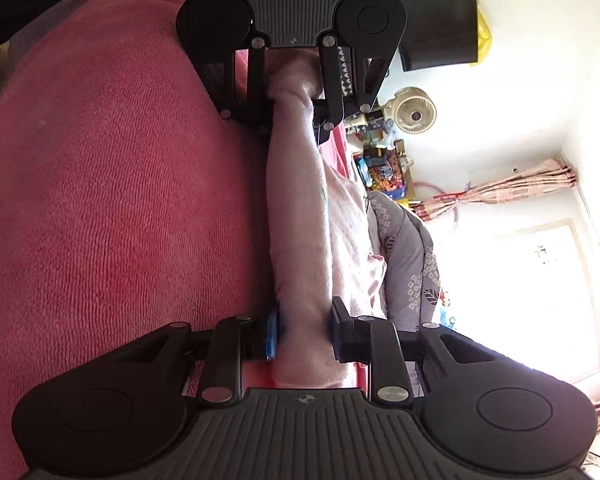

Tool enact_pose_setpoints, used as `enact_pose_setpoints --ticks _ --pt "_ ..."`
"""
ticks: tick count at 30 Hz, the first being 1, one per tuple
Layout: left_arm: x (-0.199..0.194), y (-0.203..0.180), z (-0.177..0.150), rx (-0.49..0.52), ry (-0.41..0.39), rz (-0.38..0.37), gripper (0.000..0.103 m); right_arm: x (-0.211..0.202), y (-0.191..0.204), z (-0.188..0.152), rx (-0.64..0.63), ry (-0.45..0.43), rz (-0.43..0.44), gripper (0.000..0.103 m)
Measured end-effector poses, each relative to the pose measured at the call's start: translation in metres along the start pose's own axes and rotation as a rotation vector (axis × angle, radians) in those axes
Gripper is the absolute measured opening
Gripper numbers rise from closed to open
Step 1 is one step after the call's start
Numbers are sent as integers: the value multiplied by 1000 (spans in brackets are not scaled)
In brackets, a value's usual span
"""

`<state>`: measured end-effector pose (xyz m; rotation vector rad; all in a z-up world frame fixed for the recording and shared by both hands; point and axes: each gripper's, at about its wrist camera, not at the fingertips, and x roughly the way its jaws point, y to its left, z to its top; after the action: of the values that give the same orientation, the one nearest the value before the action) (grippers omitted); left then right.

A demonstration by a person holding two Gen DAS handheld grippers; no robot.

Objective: Fold clothes

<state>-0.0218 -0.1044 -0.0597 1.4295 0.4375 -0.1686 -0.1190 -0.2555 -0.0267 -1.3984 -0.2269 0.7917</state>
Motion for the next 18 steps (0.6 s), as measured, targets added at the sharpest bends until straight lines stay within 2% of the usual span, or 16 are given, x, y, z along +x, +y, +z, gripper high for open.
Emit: enact_pose_setpoints --ticks 1,3,4,7,11,13,15,17,18 --pt "2 1 -1 -10 3 -4 17 -1 0 -5 4 19 2 25" --pt "6 5 -4 -46 10 -12 16 3 -1 -19 43 122 24 7" --pt "8 6 -4 -56 12 -12 16 3 -1 -27 77 155 26 4" --pt "15 2 2 3 14 9 15 -7 -7 -30 138 171 5 4" --pt "21 3 4 -3 3 24 15 -27 -27 -16 177 114 -43 14" --pt "58 19 -13 -1 1 38 15 -35 -50 -6 328 57 -52 19" --pt "52 16 -13 -1 3 47 15 -35 -72 3 518 -8 -50 27" --pt "44 12 -6 -6 0 58 15 -21 -89 11 737 -74 -29 42" --pt "41 11 -4 -9 -1 64 15 -12 -87 10 794 -74 -22 45"
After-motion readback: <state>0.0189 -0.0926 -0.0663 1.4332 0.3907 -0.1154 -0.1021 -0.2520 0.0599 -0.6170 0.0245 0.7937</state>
